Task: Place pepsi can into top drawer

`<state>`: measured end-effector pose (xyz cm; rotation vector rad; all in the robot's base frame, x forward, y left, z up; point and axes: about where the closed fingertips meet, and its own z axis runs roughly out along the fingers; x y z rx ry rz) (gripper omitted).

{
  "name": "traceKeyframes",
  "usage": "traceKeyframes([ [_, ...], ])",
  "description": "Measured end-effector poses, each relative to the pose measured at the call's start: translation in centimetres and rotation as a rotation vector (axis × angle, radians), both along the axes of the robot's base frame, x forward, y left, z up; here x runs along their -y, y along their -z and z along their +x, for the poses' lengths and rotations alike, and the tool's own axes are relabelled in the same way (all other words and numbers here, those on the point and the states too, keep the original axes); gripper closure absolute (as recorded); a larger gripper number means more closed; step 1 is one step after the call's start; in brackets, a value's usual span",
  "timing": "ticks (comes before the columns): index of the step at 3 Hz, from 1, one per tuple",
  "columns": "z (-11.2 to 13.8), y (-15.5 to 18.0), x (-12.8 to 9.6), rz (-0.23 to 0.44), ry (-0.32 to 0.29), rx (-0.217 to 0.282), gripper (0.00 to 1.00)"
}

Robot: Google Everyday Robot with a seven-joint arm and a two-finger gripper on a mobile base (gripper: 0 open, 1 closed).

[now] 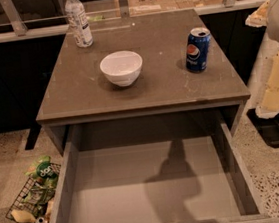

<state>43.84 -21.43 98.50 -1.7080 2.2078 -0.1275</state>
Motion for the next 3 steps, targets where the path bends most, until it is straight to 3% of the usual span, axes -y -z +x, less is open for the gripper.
traceKeyframes([
  [1,0.0,0.0,0.0,0.0,0.0,0.0,0.0],
  [2,1.9,0.0,1.3,0.062,0.041,0.047,0.0],
  [3,6.9,-0.3,4.6,0.224,0.163,0.166,0.0],
])
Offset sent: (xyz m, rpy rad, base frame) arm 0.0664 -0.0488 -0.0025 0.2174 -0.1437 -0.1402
